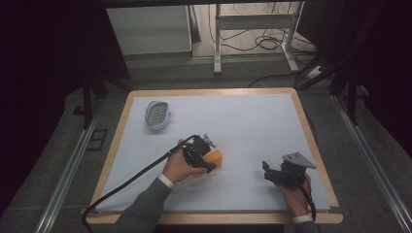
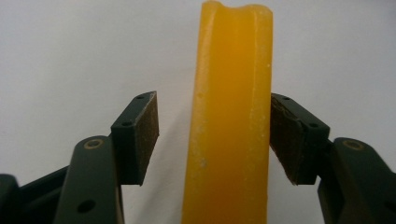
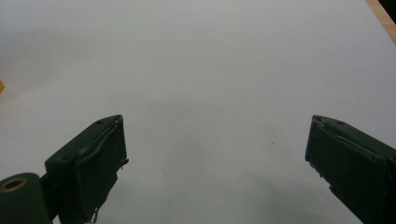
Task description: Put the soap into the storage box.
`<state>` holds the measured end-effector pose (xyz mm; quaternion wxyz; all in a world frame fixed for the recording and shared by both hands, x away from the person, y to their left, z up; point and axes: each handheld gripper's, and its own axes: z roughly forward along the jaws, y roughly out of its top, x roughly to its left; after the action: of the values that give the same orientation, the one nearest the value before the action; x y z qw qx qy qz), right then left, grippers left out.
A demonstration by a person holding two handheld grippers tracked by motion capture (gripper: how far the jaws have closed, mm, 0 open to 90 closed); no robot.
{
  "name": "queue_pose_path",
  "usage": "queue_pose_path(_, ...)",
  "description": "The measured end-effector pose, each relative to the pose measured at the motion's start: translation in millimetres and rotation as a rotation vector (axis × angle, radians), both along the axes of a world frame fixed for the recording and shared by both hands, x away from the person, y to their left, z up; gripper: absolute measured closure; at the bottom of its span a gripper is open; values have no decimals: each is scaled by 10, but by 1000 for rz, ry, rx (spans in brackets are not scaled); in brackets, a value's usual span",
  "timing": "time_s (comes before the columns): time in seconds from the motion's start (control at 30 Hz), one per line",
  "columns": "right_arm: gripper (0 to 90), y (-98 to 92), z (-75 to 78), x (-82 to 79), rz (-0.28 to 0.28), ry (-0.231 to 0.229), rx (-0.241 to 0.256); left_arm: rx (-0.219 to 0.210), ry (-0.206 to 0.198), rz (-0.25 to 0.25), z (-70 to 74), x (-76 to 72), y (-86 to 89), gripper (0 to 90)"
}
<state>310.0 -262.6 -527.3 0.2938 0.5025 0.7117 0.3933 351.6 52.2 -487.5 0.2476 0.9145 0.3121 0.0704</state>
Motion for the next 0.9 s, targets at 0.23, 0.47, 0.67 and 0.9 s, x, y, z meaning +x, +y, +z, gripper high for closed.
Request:
queue_pose_path(0.23, 54, 0, -1, 1, 0, 1, -1, 18, 24, -8, -82, 12, -36, 444)
queue_pose_path(0.47, 54, -1, -1, 2, -1, 1, -1, 41, 39, -27, -130, 18, -51, 595)
queue_pose_path(0.67, 53, -2, 0, 2, -2, 0, 0, 38, 28, -27, -125, 20, -43, 609)
queue_pose_path(0.9, 53, -7, -1, 5, -2, 0, 1, 13, 22, -22, -73, 33, -8, 610)
